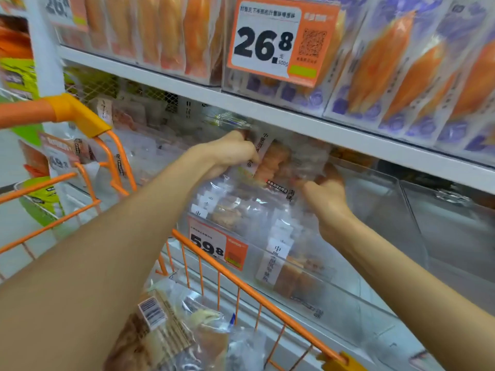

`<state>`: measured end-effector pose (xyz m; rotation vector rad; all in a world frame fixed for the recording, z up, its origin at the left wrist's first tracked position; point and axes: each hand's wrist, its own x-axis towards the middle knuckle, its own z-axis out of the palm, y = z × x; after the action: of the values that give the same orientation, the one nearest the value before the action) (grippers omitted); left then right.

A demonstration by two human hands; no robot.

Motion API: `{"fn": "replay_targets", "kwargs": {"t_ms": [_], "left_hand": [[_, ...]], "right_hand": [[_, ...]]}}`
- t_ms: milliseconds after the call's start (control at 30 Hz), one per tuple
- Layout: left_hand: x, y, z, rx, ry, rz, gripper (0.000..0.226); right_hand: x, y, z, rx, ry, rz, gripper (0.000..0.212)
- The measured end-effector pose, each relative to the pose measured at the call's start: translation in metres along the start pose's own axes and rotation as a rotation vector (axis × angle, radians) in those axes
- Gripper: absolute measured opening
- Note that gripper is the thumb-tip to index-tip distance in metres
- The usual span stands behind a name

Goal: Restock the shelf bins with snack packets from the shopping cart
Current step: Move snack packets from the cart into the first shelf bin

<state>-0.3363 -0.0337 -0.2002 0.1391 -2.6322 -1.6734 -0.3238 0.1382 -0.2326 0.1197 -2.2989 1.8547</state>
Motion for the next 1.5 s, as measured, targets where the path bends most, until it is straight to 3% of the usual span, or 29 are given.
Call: {"fn": "replay_targets", "kwargs": {"t_ms": [133, 267, 333, 433, 533, 600, 700, 767, 933, 1100, 1167, 1300, 1367, 1433, 1500], "left_hand": [[0.010, 0.003, 0.003, -0.045, 0.082, 0.080, 0.040], [0.021, -0.001, 0.005, -0.039, 0.165, 0.128, 0.044], [0.025, -0.007, 0.008, 0.118, 0.163, 0.075, 0.042], [0.027, -0.015, 0.010, 0.389, 0.097, -0.036, 0.059], [0.033, -0.019, 0.011, 0.477, 0.053, -0.068, 0.072], [0.037, -0.019, 0.012, 0.454, 0.065, -0.057, 0.063], [0.039, -0.029, 0.014, 0.390, 0.088, -0.055, 0.029], [0.038, -0.036, 0.017, 0.357, 0.084, -0.056, 0.031], [0.032, -0.032, 0.019, 0.521, 0.092, -0.088, 0.043], [0.033, -0.023, 0.014, 0.695, -0.022, -0.123, 0.029], [0.030, -0.021, 0.018, 0.686, 0.052, -0.104, 0.032], [0.015, -0.024, 0.028, 0.717, 0.449, 0.080, 0.055], [0.012, -0.029, 0.024, 0.783, 0.422, 0.198, 0.074], [0.018, -0.028, 0.016, 0.798, 0.341, 0.159, 0.084], [0.023, -0.026, 0.012, 0.818, 0.324, 0.121, 0.085]], "right_hand": [[0.009, -0.005, 0.010, 0.032, 0.057, -0.021, 0.052], [0.020, 0.001, 0.023, -0.086, 0.080, -0.072, 0.054], [0.025, 0.006, 0.034, -0.212, 0.105, -0.062, 0.049], [0.028, 0.011, 0.041, -0.478, 0.101, 0.031, 0.038], [0.034, 0.014, 0.041, -0.662, 0.066, 0.082, 0.033], [0.042, 0.011, 0.041, -0.717, 0.041, 0.123, 0.034], [0.050, 0.010, 0.043, -0.728, 0.026, 0.172, 0.032], [0.051, 0.011, 0.045, -0.738, 0.030, 0.165, 0.030], [0.054, 0.011, 0.045, -0.684, -0.073, 0.128, 0.040], [0.057, 0.014, 0.043, -0.731, -0.144, 0.095, 0.065], [0.060, 0.016, 0.046, -0.762, -0.115, 0.076, 0.063], [0.063, 0.016, 0.052, -0.740, -0.018, 0.073, 0.058], [0.064, 0.020, 0.048, -0.745, 0.023, 0.047, 0.070], [0.062, 0.020, 0.043, -0.723, 0.046, -0.013, 0.091], [0.060, 0.015, 0.038, -0.771, 0.005, -0.093, 0.096]]}}
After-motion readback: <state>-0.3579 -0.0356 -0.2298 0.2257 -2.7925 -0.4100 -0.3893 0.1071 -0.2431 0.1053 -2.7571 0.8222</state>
